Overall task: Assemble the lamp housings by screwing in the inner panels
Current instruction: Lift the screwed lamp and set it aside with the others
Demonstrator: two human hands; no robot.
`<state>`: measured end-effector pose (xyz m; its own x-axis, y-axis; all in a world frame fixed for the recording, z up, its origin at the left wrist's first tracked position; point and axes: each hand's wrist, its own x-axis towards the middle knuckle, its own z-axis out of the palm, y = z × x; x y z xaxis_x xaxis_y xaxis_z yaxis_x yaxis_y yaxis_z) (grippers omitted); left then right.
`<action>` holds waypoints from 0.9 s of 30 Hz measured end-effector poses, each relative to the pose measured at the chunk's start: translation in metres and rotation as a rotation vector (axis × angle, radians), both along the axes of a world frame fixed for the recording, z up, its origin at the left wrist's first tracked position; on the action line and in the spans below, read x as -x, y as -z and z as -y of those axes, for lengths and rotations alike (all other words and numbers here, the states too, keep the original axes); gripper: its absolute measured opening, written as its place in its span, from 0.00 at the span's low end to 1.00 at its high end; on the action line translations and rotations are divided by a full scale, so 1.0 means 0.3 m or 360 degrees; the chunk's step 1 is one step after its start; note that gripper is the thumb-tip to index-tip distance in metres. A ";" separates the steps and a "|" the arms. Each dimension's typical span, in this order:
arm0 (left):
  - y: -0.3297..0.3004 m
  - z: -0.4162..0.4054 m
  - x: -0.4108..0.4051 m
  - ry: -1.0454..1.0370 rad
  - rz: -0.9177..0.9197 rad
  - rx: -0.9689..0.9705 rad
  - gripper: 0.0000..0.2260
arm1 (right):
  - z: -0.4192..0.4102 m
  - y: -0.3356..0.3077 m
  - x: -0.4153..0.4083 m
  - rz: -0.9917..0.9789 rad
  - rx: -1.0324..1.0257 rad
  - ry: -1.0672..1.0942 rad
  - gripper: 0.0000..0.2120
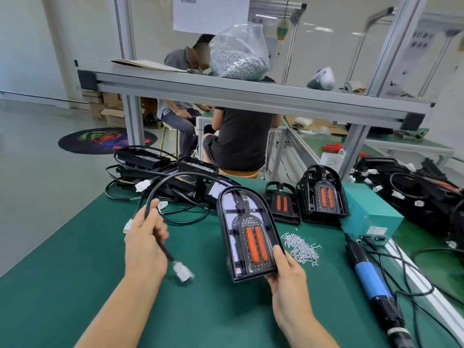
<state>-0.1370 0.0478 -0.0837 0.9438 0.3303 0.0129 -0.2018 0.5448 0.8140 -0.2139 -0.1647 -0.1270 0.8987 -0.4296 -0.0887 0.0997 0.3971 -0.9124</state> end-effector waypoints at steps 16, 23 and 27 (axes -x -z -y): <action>0.050 0.186 0.131 0.0844 -0.0300 0.0998 0.12 | -0.109 -0.094 0.025 -0.0042 0.0435 0.0157 0.10; 0.022 0.193 0.152 0.0992 -0.0185 0.0594 0.16 | -0.109 -0.115 0.035 -0.0003 0.0563 0.0138 0.10; 0.012 0.197 0.132 0.0881 -0.0202 0.0317 0.18 | -0.092 -0.128 0.056 -0.0040 0.0501 -0.0042 0.10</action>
<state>-0.1767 -0.0113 -0.0874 0.9663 -0.2264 -0.1228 0.2477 0.6855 0.6847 -0.2309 -0.1371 -0.0885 0.9092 -0.4158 0.0225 0.0688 0.0968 -0.9929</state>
